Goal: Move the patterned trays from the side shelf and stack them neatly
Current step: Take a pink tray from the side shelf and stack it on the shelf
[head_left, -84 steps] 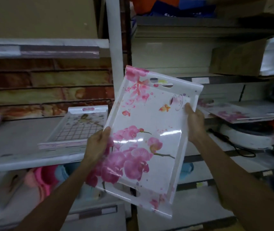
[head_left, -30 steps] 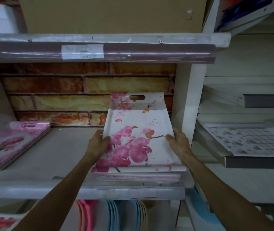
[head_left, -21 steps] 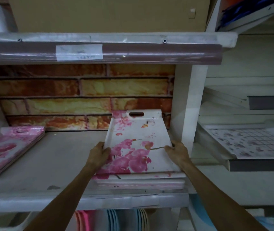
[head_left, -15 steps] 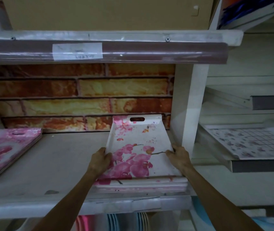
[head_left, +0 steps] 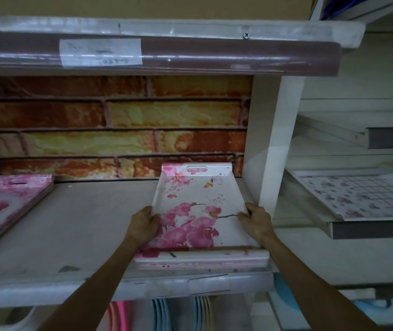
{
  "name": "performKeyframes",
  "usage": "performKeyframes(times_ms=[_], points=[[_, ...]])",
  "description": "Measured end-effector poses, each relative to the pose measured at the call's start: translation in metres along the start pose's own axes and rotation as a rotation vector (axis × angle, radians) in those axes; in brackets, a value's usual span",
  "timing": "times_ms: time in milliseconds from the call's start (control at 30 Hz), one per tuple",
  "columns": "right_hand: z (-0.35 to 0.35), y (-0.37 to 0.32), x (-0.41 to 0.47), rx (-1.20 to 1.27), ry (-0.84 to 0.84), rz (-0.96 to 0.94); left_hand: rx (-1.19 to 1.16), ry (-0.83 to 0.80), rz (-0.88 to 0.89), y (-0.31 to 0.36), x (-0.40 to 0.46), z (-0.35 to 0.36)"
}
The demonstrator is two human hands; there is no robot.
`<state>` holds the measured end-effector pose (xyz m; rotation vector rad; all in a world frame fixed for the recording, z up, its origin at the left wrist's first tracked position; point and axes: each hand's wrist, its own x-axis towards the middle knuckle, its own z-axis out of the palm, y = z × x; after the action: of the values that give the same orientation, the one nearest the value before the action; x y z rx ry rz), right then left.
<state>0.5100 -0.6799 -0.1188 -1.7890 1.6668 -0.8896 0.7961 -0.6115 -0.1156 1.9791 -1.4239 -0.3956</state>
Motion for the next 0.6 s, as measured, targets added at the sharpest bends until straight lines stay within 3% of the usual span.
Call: performKeyframes(times_ms=[167,300,467,600], points=[[-0.001,0.0,0.0,-0.016,-0.017,0.008,-0.024,-0.034,-0.032,0.006,-0.003,-0.003],[-0.011,-0.007,-0.002,0.017,-0.012,-0.004,-0.062,0.077,0.041,0.009,-0.012,-0.012],[-0.029,-0.024,-0.006,-0.015,0.097,-0.16,-0.202,0.225,0.174,0.015,-0.029,-0.025],[-0.049,-0.032,-0.019,0.009,0.175,-0.268,-0.326,0.217,0.236,0.025,-0.049,-0.026]])
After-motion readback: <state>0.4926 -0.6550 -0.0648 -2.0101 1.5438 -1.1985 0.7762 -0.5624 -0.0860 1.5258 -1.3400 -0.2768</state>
